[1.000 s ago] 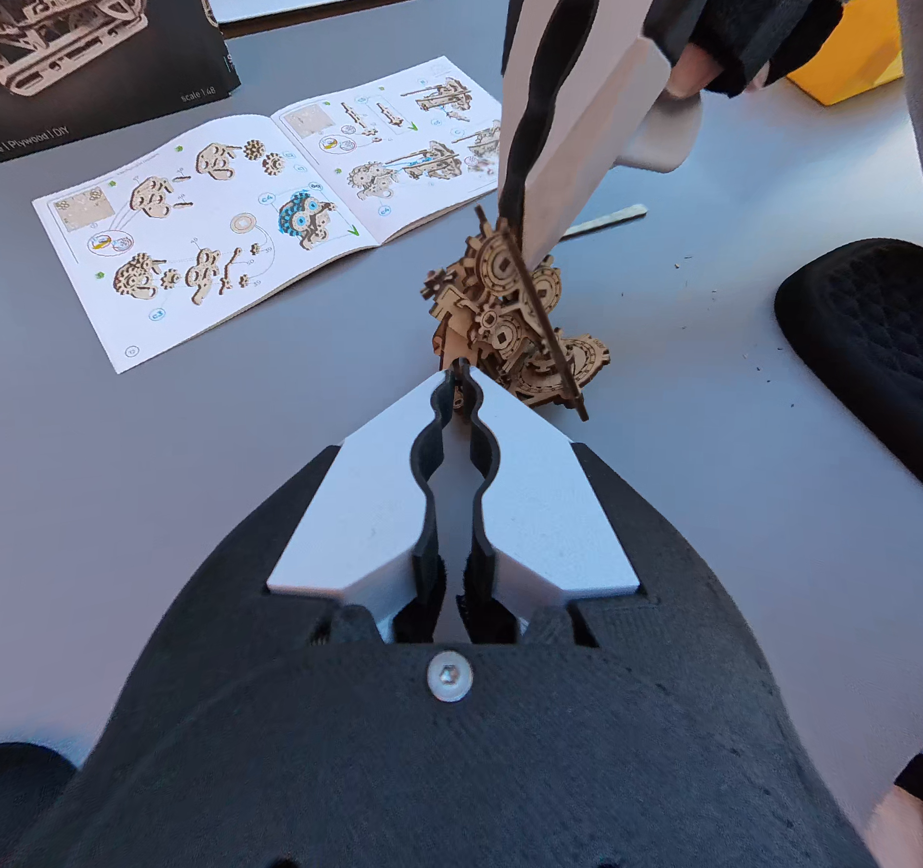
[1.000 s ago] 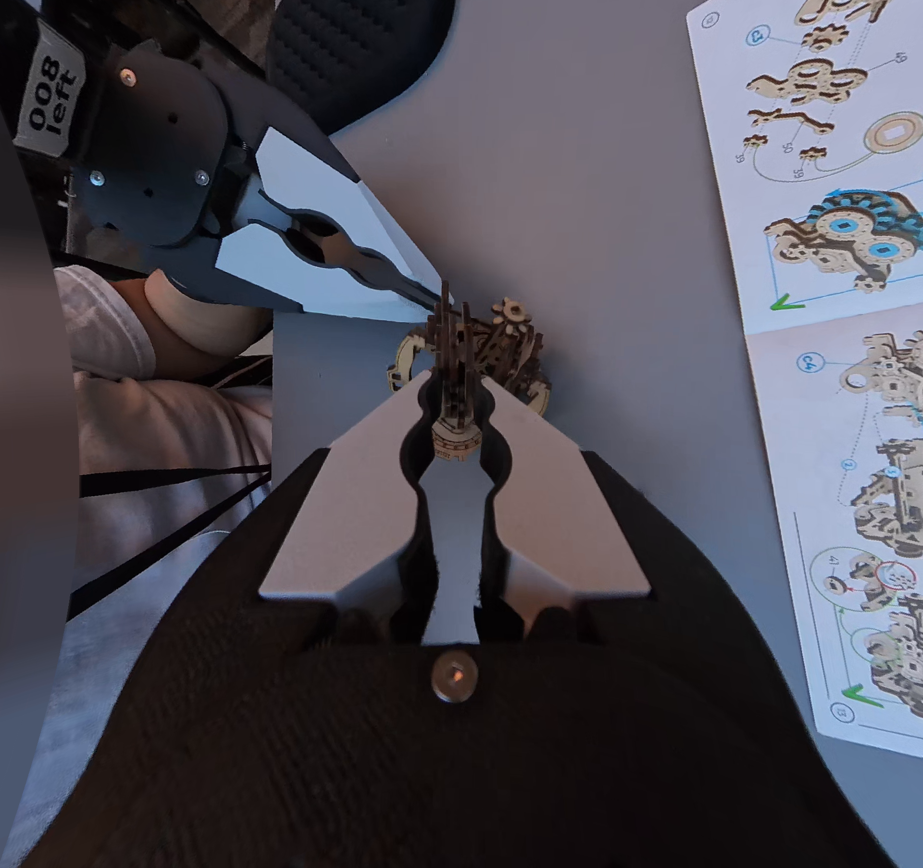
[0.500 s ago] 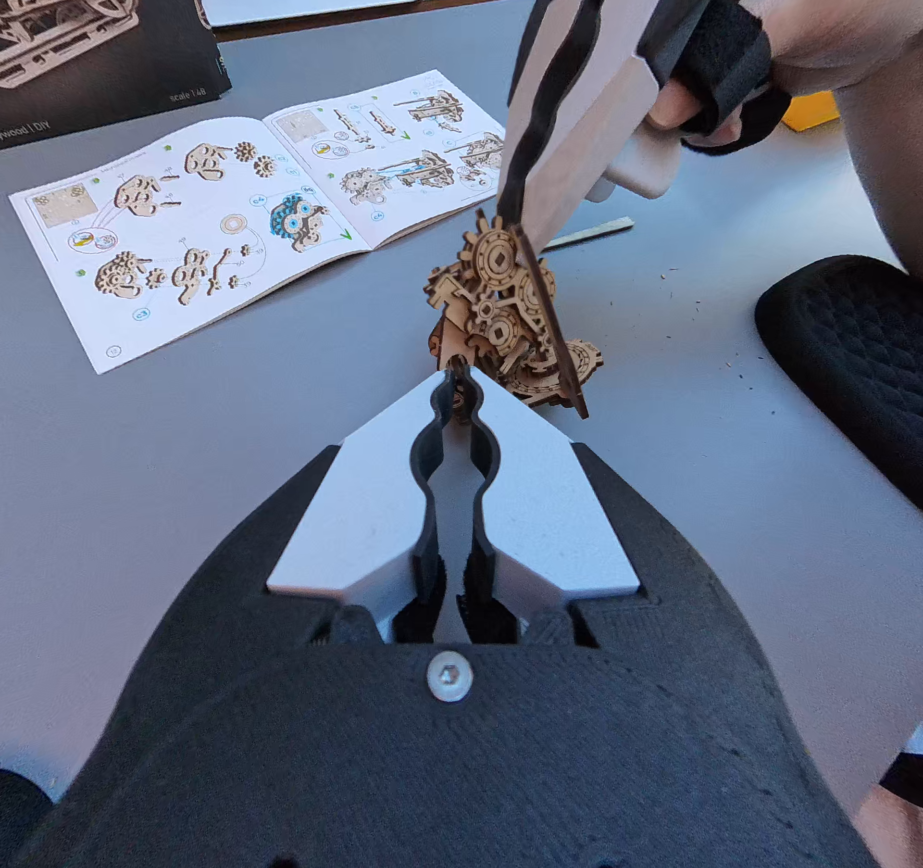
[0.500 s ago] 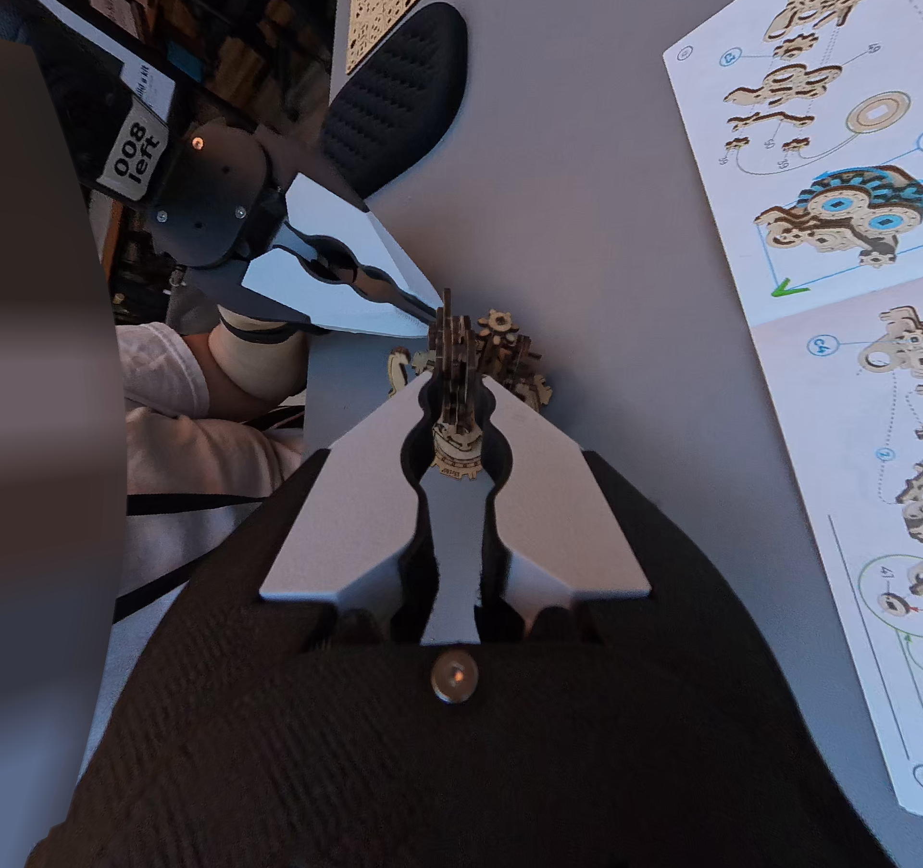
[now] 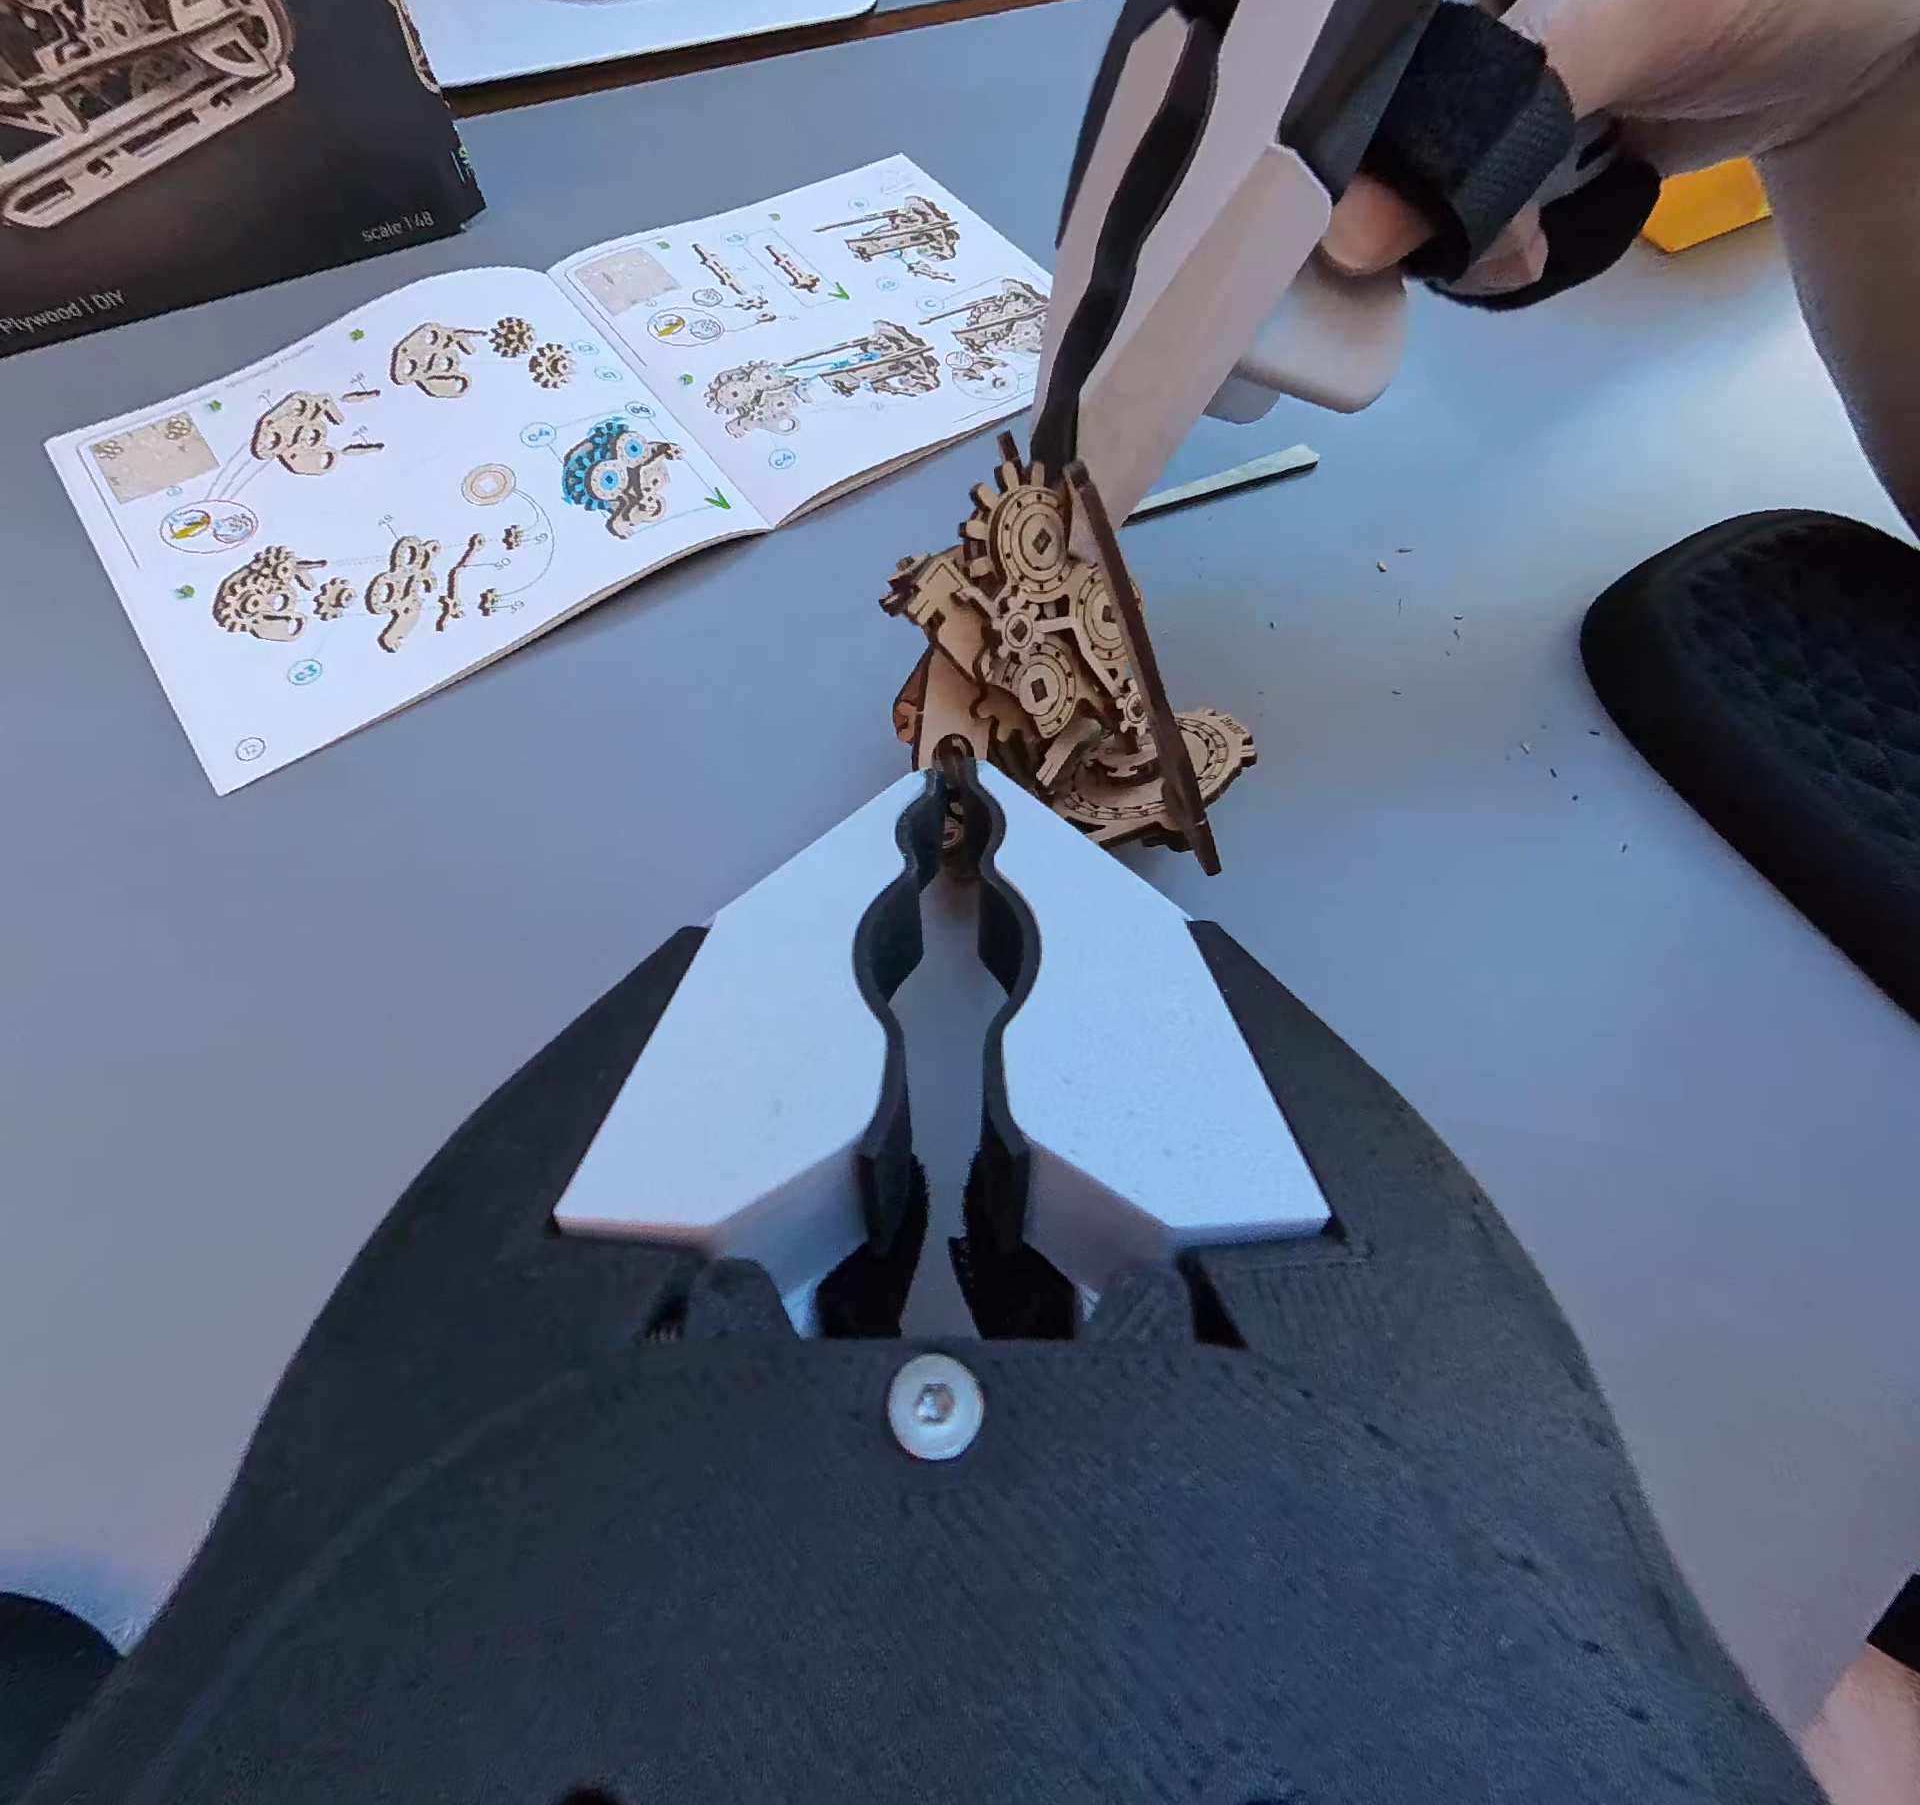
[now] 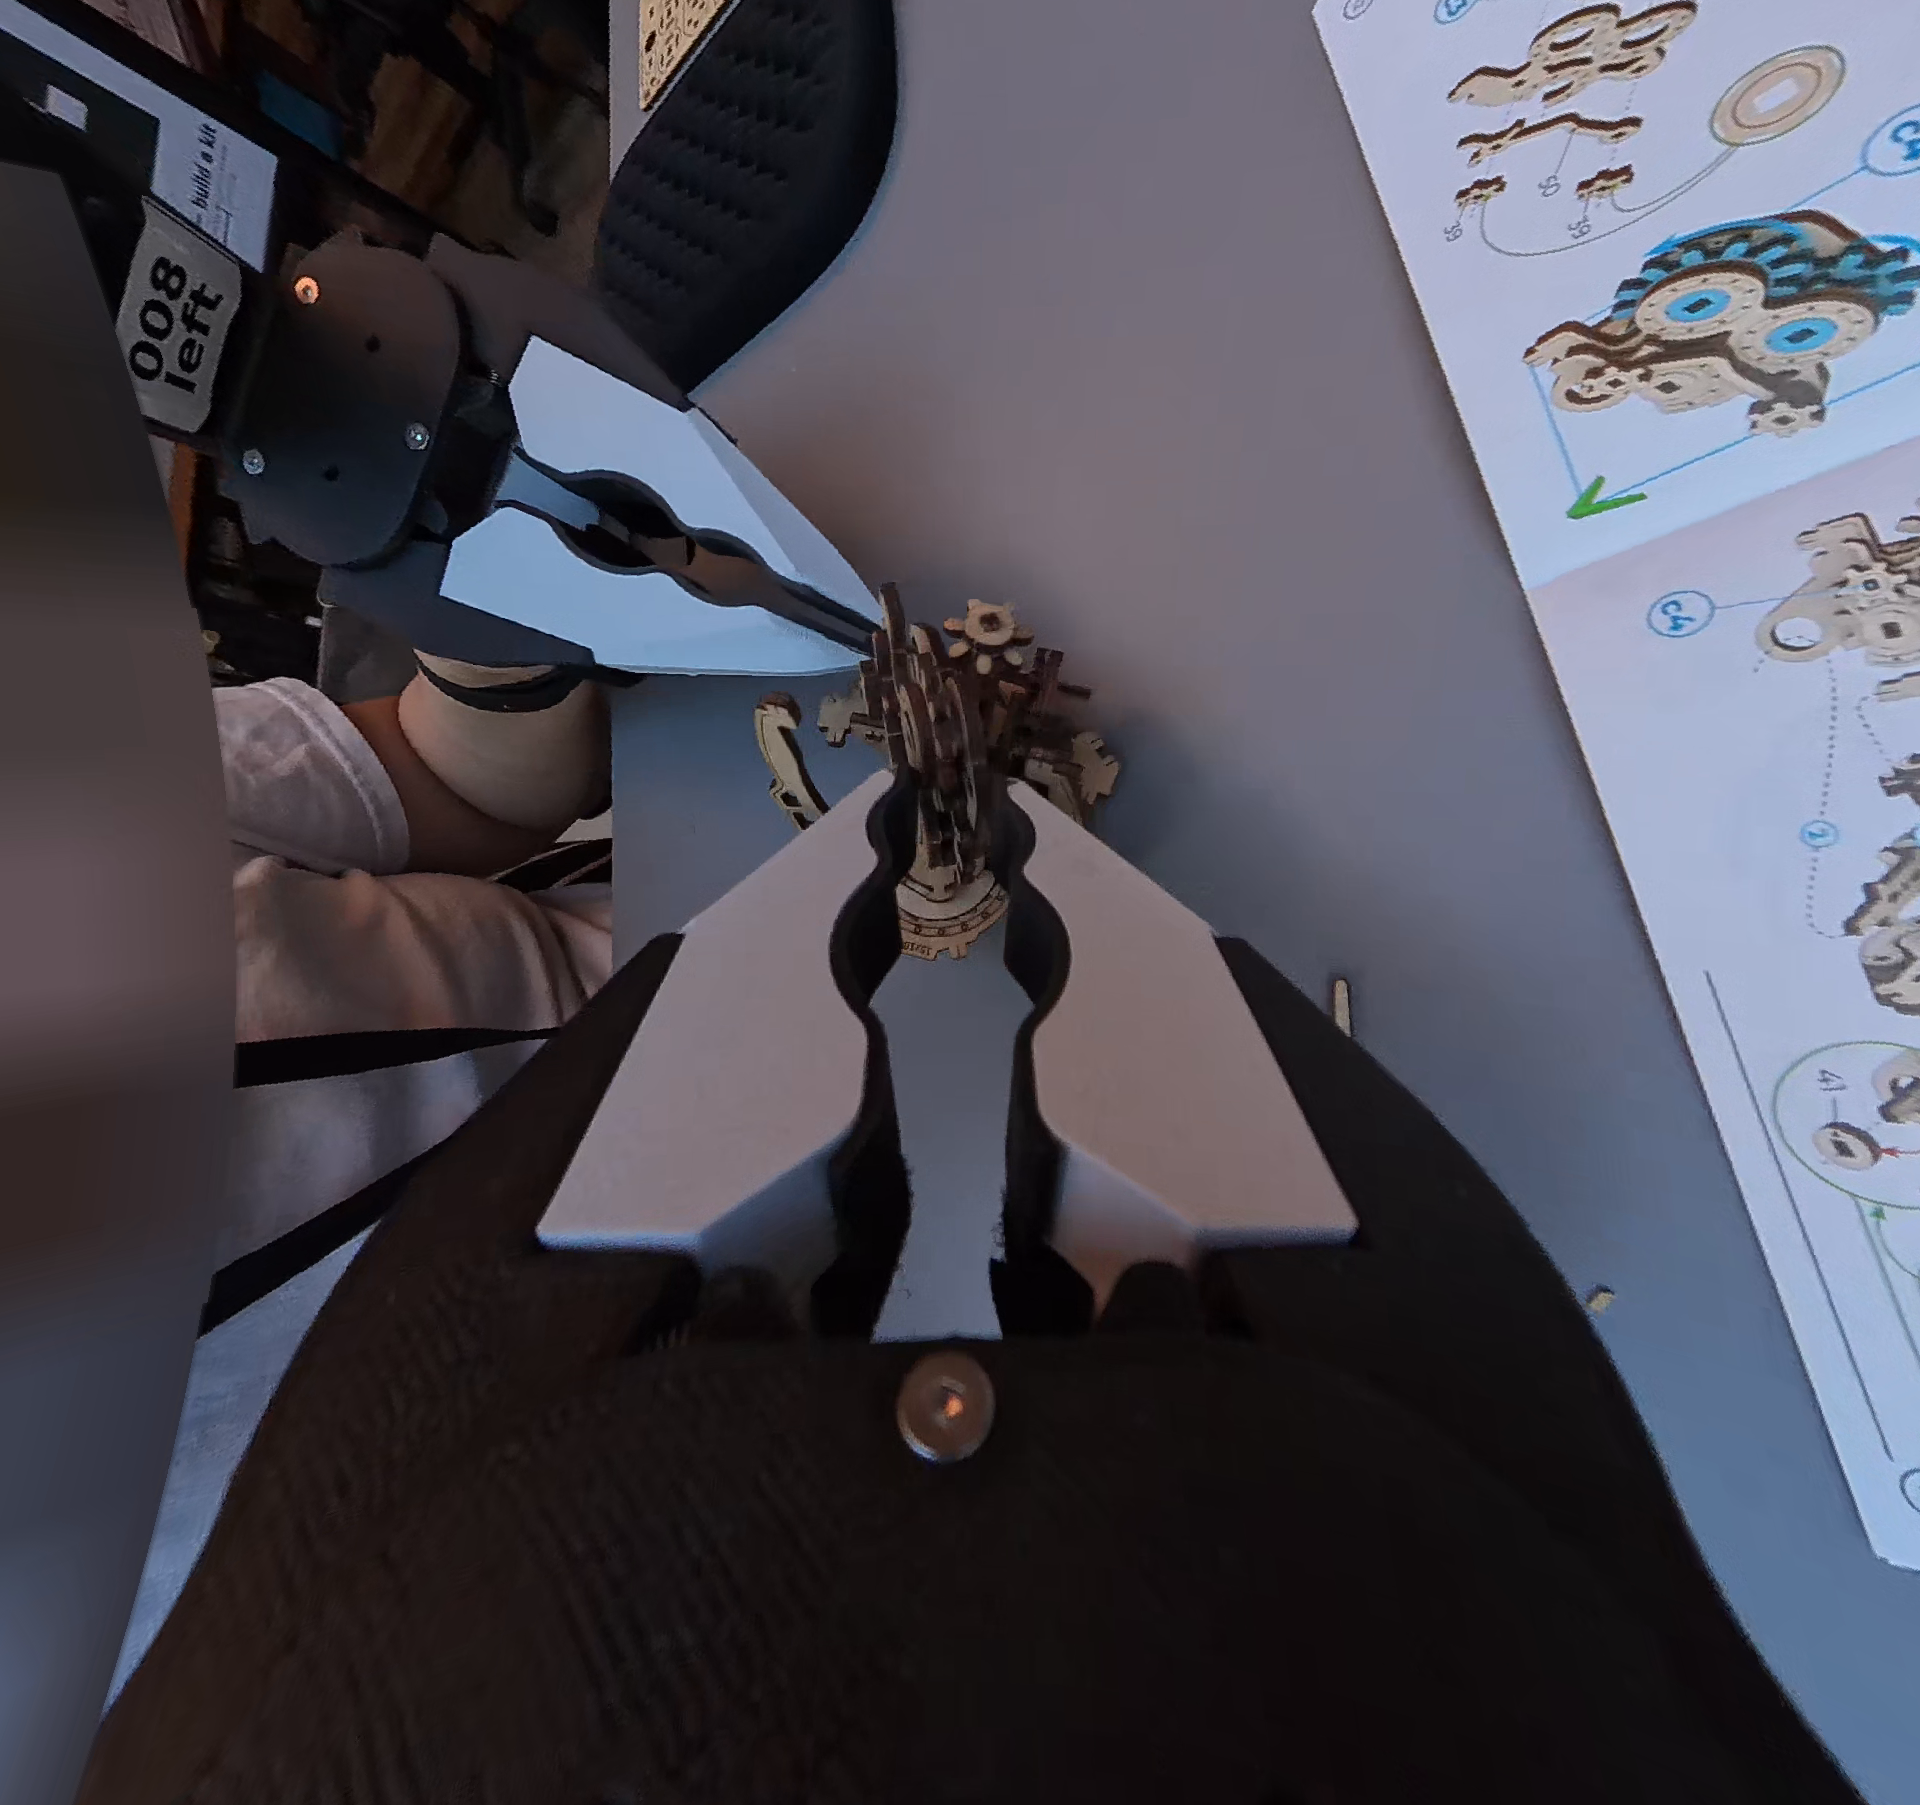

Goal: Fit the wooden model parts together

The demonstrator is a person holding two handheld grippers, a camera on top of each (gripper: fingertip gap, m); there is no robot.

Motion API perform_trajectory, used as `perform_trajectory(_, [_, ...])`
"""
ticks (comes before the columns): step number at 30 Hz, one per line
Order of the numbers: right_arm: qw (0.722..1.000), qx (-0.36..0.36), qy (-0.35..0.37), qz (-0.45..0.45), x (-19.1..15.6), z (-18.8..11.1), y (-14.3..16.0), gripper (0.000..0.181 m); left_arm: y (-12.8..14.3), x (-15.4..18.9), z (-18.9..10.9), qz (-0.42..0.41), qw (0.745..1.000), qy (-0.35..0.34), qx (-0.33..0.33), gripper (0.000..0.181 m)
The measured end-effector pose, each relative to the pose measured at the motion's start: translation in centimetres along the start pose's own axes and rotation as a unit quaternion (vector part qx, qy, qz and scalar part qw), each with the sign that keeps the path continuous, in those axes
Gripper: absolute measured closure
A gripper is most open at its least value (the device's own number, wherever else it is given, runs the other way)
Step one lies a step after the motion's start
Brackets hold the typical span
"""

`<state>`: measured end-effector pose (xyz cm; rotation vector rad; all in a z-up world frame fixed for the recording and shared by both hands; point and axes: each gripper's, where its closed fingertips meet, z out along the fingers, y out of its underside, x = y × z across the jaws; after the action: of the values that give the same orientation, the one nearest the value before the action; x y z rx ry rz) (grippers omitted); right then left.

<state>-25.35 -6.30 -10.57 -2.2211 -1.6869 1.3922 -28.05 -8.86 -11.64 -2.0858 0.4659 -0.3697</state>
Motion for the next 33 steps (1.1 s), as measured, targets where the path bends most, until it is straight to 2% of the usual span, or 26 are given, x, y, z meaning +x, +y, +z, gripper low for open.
perform_trajectory(9, [0.999, 0.025, 0.036, -0.029, -0.3, -0.3, -0.3, 0.169, -0.3, 0.3, -0.1, 0.01, 1.0, 0.003, 0.004, 0.18])
perform_trajectory(13, [0.998, 0.049, 0.012, -0.028, -0.3, -0.4, -0.9, 0.169, -0.4, 0.3, -0.1, -0.01, 1.0, 0.017, 0.013, 0.18])
perform_trajectory(22, [0.999, 0.037, -0.016, -0.01, -0.2, 0.4, 0.1, 0.168, -0.2, 0.2, -0.1, -0.004, 1.0, 0.011, 0.015, 0.18])
perform_trajectory(26, [0.999, 0.037, 0.007, -0.023, -0.4, 0.3, 0.1, 0.169, 0.0, 0.4, 0.0, 0.007, 1.0, 0.01, 0.014, 0.18])
perform_trajectory(33, [0.996, 0.011, 0.079, -0.052, -0.8, 0.4, 0.5, 0.169, 0.2, 0.4, 0.2, 0.049, 0.998, -0.033, 0.002, 0.18])
